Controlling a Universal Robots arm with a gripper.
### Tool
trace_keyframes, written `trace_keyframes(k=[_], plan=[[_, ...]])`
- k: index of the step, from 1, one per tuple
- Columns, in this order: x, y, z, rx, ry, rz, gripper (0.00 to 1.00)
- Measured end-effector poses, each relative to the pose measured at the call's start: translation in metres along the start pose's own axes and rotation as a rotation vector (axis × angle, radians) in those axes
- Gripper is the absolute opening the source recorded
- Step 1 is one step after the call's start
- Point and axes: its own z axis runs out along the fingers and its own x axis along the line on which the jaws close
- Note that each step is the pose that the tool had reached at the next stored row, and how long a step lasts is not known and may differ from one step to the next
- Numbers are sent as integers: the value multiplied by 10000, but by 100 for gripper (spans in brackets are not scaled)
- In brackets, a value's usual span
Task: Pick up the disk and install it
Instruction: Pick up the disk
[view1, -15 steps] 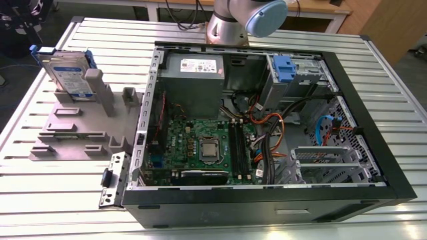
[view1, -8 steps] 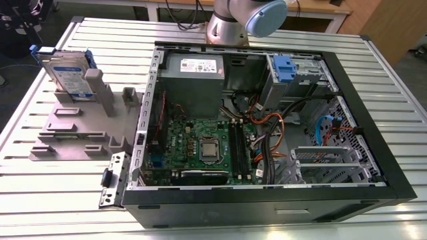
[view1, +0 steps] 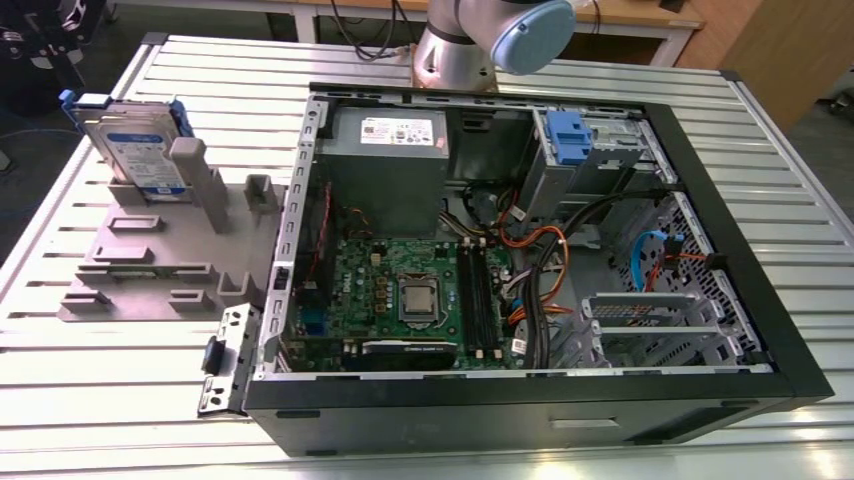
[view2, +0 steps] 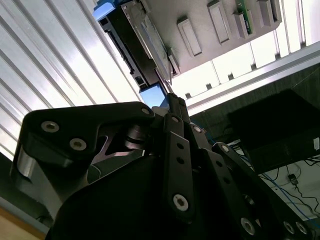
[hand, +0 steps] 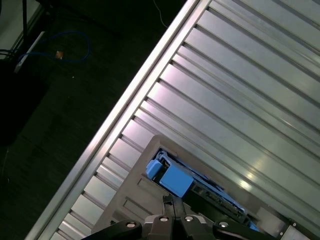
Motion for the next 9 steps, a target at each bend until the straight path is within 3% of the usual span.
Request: trace_keyframes(k=[5, 9], plan=[[0, 0, 0, 0, 2, -41, 11], [0, 0, 1, 8, 17, -496, 11]])
